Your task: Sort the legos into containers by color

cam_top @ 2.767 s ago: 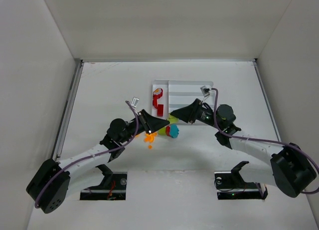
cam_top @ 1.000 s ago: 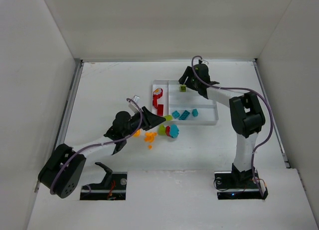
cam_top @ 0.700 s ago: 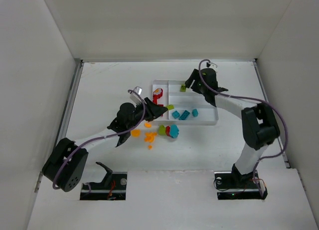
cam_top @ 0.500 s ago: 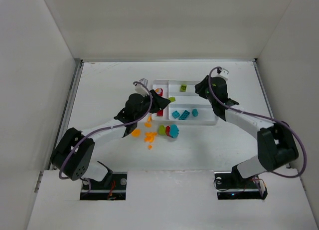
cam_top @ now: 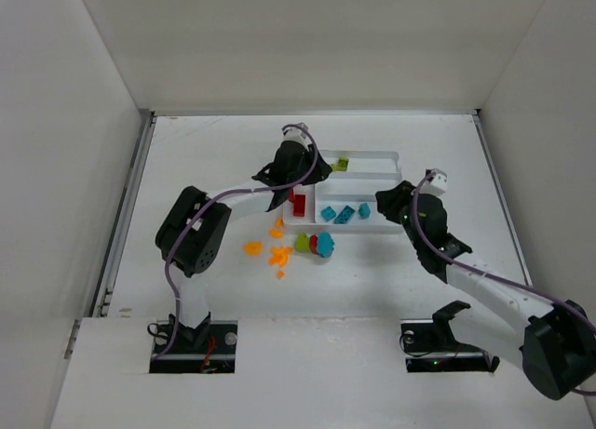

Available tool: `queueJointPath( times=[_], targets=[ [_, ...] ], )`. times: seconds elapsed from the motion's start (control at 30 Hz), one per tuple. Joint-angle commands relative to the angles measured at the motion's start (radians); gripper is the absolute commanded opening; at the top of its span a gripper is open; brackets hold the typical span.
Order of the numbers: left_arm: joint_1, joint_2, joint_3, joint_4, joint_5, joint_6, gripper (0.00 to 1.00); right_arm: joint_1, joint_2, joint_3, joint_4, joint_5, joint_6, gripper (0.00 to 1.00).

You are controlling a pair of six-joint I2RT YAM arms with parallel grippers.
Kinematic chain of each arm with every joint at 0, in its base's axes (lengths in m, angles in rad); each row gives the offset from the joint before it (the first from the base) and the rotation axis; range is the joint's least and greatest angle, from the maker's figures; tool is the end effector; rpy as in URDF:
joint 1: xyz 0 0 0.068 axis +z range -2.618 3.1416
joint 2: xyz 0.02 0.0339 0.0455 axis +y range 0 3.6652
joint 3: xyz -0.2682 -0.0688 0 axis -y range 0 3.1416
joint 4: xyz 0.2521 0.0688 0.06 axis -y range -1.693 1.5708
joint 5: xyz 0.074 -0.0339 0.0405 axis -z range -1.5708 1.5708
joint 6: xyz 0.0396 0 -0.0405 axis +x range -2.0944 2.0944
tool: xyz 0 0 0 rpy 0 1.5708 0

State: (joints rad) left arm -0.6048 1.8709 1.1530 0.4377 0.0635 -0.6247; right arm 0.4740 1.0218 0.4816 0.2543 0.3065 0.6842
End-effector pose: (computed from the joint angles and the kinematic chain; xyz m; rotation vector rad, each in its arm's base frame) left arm 0.3587 -0.2510 0.2177 0.0272 1.9516 -0.8978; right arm 0.2139 0.0963 0.2326 0.4096 1.8302 0.5222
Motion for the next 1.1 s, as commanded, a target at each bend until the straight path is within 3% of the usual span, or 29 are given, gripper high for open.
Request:
queueJointPath(
  times=[0.0, 0.43, 0.7, 0.97, 1.07],
  targets=[
    [0.012, 0.040, 0.129, -0.027, 0.009, 0.031, 0.15, 0.010, -0.038, -0.032, 0.053, 0.003, -0.002, 0.42],
    [0.030, 0.223, 0.362, -0.116, 0.056, 0.008, 0.19, 0.025, -0.058, -0.046, 0.076, -0.015, 0.002, 0.46],
    [0.037, 0.280, 0.419, -0.134, 0.038, -0.004, 0.23, 0.025, -0.054, -0.054, 0.080, -0.015, 0.003, 0.48],
    [0.043, 0.257, 0.404, -0.122, 0.035, 0.003, 0.51, 0.025, -0.017, -0.046, 0.089, -0.014, 0.000, 0.50],
    [0.044, 0.229, 0.392, -0.119, 0.033, 0.006, 0.55, 0.031, 0.000, -0.040, 0.092, -0.021, -0.006, 0.50]
  ],
)
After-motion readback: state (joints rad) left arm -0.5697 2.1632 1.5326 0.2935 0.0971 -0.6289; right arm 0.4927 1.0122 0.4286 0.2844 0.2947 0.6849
